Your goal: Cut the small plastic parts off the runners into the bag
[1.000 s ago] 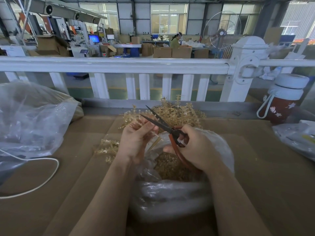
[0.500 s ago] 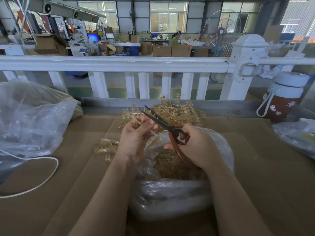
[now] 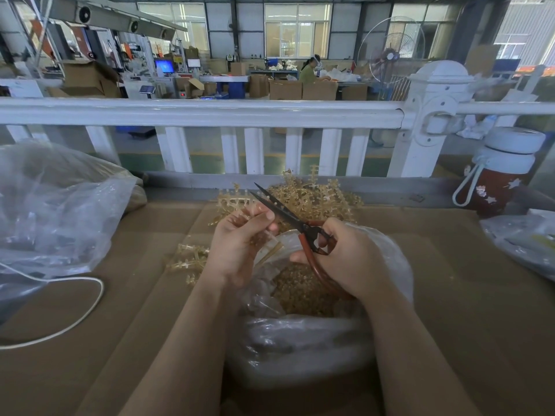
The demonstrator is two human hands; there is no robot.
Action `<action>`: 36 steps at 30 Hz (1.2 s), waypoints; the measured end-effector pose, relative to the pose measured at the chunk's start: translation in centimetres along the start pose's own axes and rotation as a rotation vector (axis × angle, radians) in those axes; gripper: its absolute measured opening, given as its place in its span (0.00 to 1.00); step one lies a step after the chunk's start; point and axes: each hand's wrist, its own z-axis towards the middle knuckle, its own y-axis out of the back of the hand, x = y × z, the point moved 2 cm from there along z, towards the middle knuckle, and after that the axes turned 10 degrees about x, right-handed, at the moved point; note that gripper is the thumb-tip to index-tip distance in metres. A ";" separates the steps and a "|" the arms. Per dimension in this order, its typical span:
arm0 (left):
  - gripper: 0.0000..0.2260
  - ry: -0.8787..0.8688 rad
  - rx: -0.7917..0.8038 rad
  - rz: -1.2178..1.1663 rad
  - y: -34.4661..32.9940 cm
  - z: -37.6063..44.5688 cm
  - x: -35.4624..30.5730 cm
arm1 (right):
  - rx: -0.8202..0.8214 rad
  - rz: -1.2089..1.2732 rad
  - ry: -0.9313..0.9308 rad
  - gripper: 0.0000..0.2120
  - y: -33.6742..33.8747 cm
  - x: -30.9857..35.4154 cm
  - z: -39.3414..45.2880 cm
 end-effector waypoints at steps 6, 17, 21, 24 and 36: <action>0.05 0.021 0.058 0.033 -0.2 -0.1 0.2 | -0.044 -0.142 0.047 0.26 0.7 0.5 -0.4; 0.03 0.035 0.028 -0.012 -0.2 -0.1 0.2 | 0.005 0.043 0.008 0.27 -0.1 0.1 0.1; 0.02 0.043 0.027 -0.008 0.0 0.0 0.3 | 0.014 0.069 -0.005 0.28 -0.1 0.1 0.1; 0.06 0.038 0.020 0.021 0.0 -0.1 0.2 | 0.013 0.075 -0.011 0.29 -0.1 0.0 0.2; 0.02 0.036 0.009 0.120 -0.6 -0.3 0.3 | -0.010 -0.068 0.049 0.25 0.4 0.2 -0.2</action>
